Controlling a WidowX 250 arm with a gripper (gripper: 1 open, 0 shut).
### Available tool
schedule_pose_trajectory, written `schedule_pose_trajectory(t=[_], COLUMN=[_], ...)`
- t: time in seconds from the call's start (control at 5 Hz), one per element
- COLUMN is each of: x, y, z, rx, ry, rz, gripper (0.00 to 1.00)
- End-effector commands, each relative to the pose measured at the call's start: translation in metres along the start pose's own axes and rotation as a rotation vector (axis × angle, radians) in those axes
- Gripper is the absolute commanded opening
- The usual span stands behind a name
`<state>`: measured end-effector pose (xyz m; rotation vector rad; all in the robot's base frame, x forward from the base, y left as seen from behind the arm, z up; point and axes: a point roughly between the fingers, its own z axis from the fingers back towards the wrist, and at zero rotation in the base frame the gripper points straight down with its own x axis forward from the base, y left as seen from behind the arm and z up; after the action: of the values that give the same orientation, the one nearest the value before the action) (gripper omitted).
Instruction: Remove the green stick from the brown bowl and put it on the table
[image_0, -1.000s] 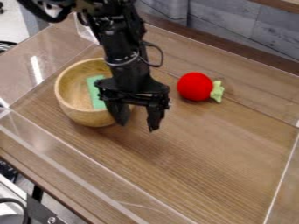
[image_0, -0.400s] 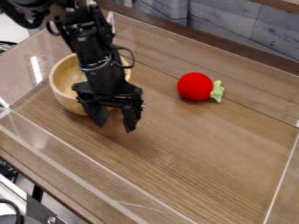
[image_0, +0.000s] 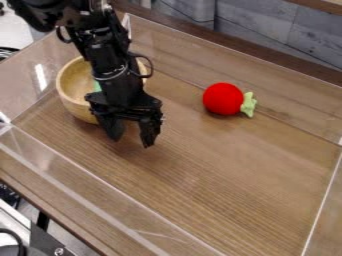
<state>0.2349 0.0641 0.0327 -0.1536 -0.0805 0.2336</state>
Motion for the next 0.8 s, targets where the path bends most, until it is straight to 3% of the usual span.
schedule_pose_trajectory(t=[0.0, 0.6], x=[0.008, 0.027], y=[-0.005, 0.018], z=[0.010, 0.026], rx=[0.015, 0.027], ry=[-0.049, -0.052], rz=[0.011, -0.024], gripper=[1.00, 1.00])
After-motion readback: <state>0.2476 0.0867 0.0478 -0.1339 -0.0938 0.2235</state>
